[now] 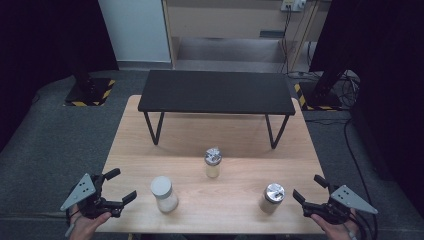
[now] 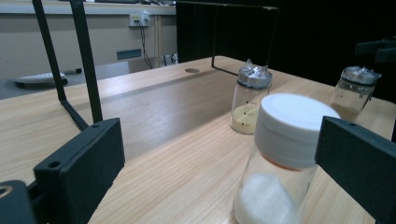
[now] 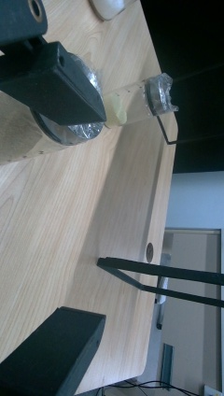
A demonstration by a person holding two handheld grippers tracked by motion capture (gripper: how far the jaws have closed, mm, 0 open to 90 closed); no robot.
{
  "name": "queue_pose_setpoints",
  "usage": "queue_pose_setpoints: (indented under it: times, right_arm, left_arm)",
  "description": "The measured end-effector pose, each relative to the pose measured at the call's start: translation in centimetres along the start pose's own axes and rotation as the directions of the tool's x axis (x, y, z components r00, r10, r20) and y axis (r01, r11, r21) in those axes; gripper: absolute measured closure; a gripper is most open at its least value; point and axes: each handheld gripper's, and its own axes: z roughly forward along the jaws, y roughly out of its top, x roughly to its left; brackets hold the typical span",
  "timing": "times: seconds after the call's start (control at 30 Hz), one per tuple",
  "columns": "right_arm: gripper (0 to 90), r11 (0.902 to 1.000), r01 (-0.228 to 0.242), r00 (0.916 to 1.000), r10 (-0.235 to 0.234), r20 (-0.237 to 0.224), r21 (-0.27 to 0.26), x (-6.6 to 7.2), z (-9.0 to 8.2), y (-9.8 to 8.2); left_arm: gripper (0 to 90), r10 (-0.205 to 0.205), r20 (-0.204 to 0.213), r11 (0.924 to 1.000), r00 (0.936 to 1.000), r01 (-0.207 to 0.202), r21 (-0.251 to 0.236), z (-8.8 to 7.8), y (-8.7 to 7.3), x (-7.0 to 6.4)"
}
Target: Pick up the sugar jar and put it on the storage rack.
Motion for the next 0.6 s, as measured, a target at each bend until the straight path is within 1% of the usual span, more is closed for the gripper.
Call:
queue_pose_setpoints:
  times: [0.13,0.23,0.27,0.3,0.5,0.53,0.6]
  right_arm:
    - [5.4,1.0000,0.004,1.0000,-0.004,0.001,-0.003,0.1,-0.1,0.0]
    - [5.4,1.0000,0.001,1.0000,-0.001,0.003,-0.007,0.1,-0.1,0.0]
    - [5.4,1.0000,0.000,1.0000,0.000,0.004,-0.007,0.1,-0.1,0.0]
    - [5.4,1.0000,0.000,1.0000,0.000,0.004,-0.007,0.1,-0.1,0.0]
    - [5.4,0.9999,-0.002,1.0000,0.002,0.004,-0.011,0.1,-0.2,0.0]
    - [5.4,0.9999,-0.002,1.0000,0.002,0.005,-0.011,0.1,-0.2,0.0]
    - [5.4,0.9999,-0.002,1.0000,0.002,0.005,-0.012,0.1,-0.2,0.0]
  left_arm:
    - [0.3,0.007,0.007,0.9999,1.0000,-0.008,0.009,-0.4,0.6,0.0]
    - [0.1,0.008,0.010,0.9999,0.9999,-0.008,0.011,-1.0,0.9,-0.1]
    - [0.0,0.012,0.010,0.9997,0.9999,-0.012,0.021,-1.4,1.3,0.0]
    - [0.0,0.012,0.010,0.9997,0.9999,-0.012,0.021,-1.4,1.3,0.0]
    - [0.0,0.030,0.007,0.9991,0.9995,-0.031,0.031,-2.4,2.7,0.5]
    - [0.0,0.033,0.008,0.9990,0.9994,-0.034,0.030,-2.6,3.2,0.7]
    - [0.0,0.034,0.009,0.9990,0.9994,-0.034,0.030,-2.7,3.5,0.8]
